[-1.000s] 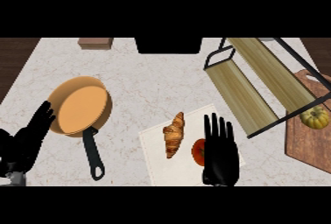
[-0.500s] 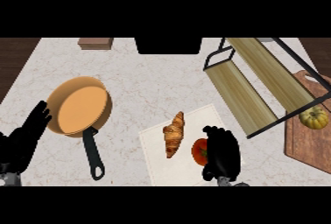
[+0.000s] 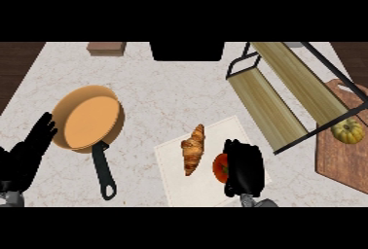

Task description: Pick the tomato from the placemat and place it in the tiered shelf

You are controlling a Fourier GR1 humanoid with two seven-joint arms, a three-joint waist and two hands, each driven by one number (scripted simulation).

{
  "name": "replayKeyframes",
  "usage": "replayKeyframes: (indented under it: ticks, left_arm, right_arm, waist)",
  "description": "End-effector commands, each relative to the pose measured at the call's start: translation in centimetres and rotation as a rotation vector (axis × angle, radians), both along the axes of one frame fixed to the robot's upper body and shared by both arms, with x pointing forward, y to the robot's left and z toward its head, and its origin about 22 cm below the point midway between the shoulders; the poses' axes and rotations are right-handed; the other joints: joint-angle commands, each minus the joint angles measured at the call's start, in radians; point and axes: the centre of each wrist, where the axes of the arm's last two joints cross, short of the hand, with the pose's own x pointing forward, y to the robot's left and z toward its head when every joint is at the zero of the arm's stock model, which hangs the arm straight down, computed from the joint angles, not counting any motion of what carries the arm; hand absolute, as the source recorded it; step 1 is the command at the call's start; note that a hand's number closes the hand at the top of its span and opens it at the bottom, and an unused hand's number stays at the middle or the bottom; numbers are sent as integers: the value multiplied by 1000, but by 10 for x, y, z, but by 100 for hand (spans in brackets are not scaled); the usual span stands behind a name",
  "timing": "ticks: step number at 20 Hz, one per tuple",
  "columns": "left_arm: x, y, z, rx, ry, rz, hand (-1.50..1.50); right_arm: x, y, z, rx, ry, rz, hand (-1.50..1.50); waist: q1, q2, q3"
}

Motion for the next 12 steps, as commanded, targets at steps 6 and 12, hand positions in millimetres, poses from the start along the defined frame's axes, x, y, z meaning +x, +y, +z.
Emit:
replayKeyframes:
  ticks: [6,12]
  left_arm:
    - [6,-14,-5,-1,-10,-19,0]
    - [12,-23,0,6,-13,-46,0]
  right_arm:
    - [43,9,35,44,-60,-320,150]
    - [105,14,99,119,-78,-696,150]
  waist:
    - [15,18,7]
    - [57,23,6]
